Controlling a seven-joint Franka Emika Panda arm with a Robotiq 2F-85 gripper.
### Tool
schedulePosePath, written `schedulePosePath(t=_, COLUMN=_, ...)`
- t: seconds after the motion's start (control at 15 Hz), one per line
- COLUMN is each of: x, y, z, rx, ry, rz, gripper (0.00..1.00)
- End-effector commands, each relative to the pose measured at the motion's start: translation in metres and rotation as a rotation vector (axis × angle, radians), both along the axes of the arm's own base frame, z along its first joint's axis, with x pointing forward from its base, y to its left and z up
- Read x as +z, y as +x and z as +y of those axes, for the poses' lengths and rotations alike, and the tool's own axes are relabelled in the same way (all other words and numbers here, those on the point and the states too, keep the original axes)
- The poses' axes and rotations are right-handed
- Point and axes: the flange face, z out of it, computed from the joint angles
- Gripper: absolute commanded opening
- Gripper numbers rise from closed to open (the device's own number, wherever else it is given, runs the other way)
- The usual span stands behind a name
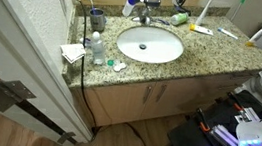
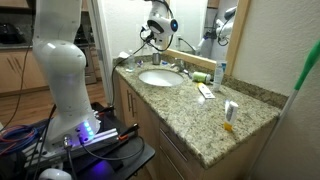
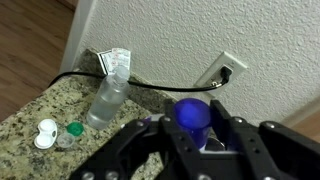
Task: Remove the blue-lidded bottle from the sink and place it on the counter top
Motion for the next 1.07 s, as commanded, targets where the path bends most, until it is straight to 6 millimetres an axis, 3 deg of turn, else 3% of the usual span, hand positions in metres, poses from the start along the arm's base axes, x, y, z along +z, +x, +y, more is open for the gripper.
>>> schedulePosePath(t=0.0, x=-0.021, y=0.006, z=-0.002, rx=-0.016, ry=0.035, rz=0.079, gripper=0.14)
schedulePosePath(t=0.4, x=-0.074, y=0.025, z=0.019, rx=-0.097, ry=0.157, rz=0.219, gripper=0.14)
schedulePosePath(t=0.47, x=-0.066, y=0.014, z=0.011, rx=-0.076, ry=0.114, rz=0.212, gripper=0.39)
schedulePosePath(t=0.6, x=-0.079, y=0.018, z=0.017, rx=-0.085, ry=0.134, rz=0.229, gripper=0.39)
schedulePosePath(t=0.67, x=-0.08, y=0.02, z=0.017, rx=-0.085, ry=0.136, rz=0.23, gripper=0.14)
schedulePosePath(t=1.0, x=-0.086, y=0.036, z=0.041, rx=-0.096, ry=0.109, rz=0.305, gripper=0.14)
